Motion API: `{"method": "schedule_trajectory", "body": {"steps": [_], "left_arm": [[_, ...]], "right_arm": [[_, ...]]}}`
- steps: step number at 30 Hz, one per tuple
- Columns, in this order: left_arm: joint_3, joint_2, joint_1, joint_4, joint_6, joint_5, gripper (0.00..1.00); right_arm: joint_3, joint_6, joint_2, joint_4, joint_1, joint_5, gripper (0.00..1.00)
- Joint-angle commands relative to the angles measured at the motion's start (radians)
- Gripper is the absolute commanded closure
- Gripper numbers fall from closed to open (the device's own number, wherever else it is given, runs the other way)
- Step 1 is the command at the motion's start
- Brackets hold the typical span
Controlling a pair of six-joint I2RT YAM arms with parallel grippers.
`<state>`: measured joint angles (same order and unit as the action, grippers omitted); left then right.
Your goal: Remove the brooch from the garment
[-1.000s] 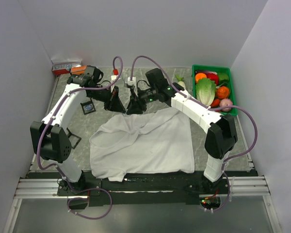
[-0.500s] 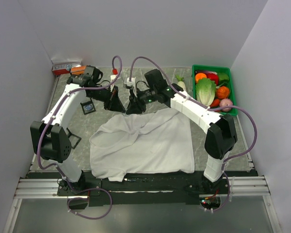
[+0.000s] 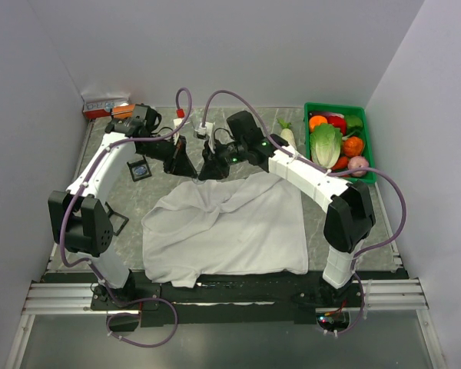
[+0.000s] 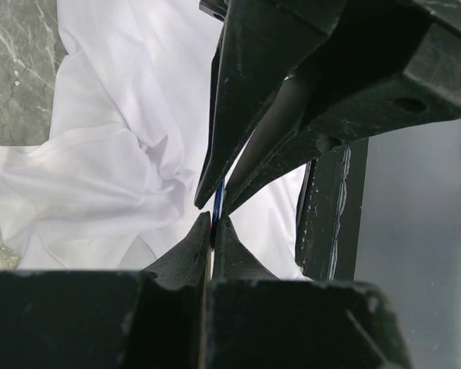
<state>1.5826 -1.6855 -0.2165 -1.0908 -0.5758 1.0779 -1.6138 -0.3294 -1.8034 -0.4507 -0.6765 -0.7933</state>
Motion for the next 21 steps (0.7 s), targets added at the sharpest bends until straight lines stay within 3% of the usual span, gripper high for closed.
{"method": "schedule_trajectory", "body": {"steps": [1, 9, 17, 21], "left_arm": [[-0.003, 0.003, -0.018, 0.003, 0.022, 0.085, 0.99], [-0.003, -0.002, -0.018, 0.012, 0.03, 0.082, 0.99], [0.007, -0.013, -0.015, 0.022, 0.039, 0.076, 0.99], [0.014, -0.02, -0.011, 0.022, 0.045, 0.063, 0.99]], "right_arm": [[0.009, 0.134, 0.022, 0.124, -0.012, 0.031, 0.84], [0.014, 0.4, 0.007, 0.294, 0.052, -0.112, 0.83], [0.011, 0.412, 0.003, 0.31, 0.054, -0.132, 0.79], [0.011, 0.383, 0.007, 0.297, 0.061, -0.17, 0.65]]}}
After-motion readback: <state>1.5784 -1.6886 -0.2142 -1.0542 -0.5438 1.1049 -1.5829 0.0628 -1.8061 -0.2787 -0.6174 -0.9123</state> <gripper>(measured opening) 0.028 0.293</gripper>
